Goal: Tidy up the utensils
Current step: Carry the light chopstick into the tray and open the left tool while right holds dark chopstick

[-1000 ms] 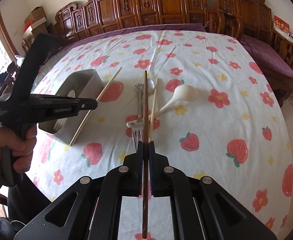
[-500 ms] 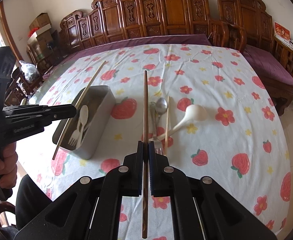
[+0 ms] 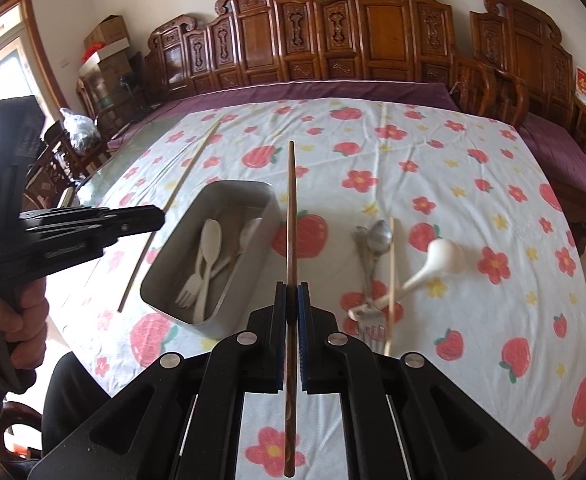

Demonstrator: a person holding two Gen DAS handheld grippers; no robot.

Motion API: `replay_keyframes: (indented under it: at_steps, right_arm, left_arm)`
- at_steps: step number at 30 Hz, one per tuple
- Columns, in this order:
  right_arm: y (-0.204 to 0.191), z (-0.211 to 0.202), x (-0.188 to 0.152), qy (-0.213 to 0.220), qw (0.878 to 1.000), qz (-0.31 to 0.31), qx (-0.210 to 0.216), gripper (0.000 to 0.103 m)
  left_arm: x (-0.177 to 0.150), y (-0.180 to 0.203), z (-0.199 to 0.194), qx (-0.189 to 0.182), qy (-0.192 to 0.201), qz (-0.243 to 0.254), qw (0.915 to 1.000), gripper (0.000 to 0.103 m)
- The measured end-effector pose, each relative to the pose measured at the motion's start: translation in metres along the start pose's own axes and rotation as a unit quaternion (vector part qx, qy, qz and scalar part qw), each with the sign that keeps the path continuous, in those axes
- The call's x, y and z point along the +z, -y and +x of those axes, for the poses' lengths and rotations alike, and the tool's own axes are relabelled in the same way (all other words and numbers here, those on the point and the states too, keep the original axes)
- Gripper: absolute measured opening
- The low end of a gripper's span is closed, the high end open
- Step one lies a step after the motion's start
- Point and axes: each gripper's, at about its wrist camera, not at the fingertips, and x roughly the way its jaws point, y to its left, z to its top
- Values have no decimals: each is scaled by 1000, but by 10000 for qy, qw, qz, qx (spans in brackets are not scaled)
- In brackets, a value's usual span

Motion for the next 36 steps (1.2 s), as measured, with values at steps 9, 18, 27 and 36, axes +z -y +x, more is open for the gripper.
replay_keyframes:
  at_steps: [9, 18, 27, 36]
  right_arm:
    - [-20, 12, 10, -66, 9998, -152, 58, 6]
    - [-26, 23, 12, -159, 9996, -238, 51, 6]
    - [-30, 38, 13, -273, 9993, -260, 75, 6]
    - [-39, 51, 18, -304, 9991, -252, 182, 6]
  left_arm:
    - [2, -28, 21, 82, -66, -147, 9998, 4]
    - [-12, -41, 53, 175, -290, -199, 9992, 4]
    - [-19, -52, 67, 137, -417, -337, 9985, 5]
    - [-19, -57, 51, 181, -267, -301, 9990, 5]
